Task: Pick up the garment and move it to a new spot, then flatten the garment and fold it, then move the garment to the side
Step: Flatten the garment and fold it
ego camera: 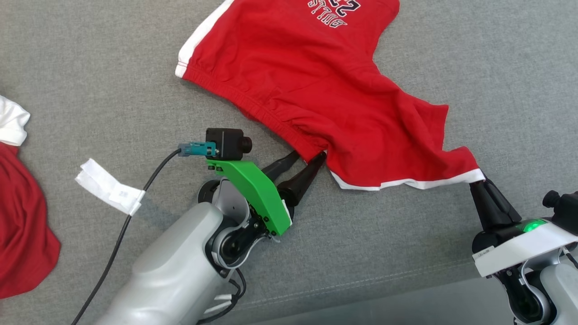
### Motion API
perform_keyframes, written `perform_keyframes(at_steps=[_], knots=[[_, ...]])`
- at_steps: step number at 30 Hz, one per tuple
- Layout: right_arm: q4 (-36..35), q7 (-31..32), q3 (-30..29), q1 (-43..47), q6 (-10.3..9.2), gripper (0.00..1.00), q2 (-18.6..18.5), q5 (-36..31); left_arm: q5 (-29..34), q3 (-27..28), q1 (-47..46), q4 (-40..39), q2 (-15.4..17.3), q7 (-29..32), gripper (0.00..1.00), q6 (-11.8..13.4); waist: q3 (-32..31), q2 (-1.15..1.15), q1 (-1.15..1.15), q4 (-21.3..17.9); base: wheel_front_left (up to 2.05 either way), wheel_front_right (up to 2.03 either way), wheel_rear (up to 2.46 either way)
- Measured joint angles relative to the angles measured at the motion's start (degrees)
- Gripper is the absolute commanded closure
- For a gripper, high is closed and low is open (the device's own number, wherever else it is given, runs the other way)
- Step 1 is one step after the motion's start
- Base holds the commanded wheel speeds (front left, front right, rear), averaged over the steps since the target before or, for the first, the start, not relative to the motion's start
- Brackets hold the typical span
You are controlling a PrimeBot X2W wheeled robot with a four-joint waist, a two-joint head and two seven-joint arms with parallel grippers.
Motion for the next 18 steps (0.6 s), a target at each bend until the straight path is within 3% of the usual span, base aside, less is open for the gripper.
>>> perform_keyframes(at_steps=[9, 18], knots=[[1.19, -0.51, -1.56, 0.09, -0.01, 1.00, 0.00, 0.00, -4.02, -0.19, 2.75, -0.64, -0.90, 1.52, 1.00, -0.62, -1.85, 0.00, 0.00, 1.03, 0.00, 0.00, 0.00], [1.22, -0.53, -1.14, 0.23, 0.00, 1.00, -0.01, -0.02, -4.10, -0.87, 4.83, 0.02, -2.54, -0.15, 1.00, -0.74, -3.60, 0.00, 0.00, 3.49, 0.00, 0.00, 0.00]])
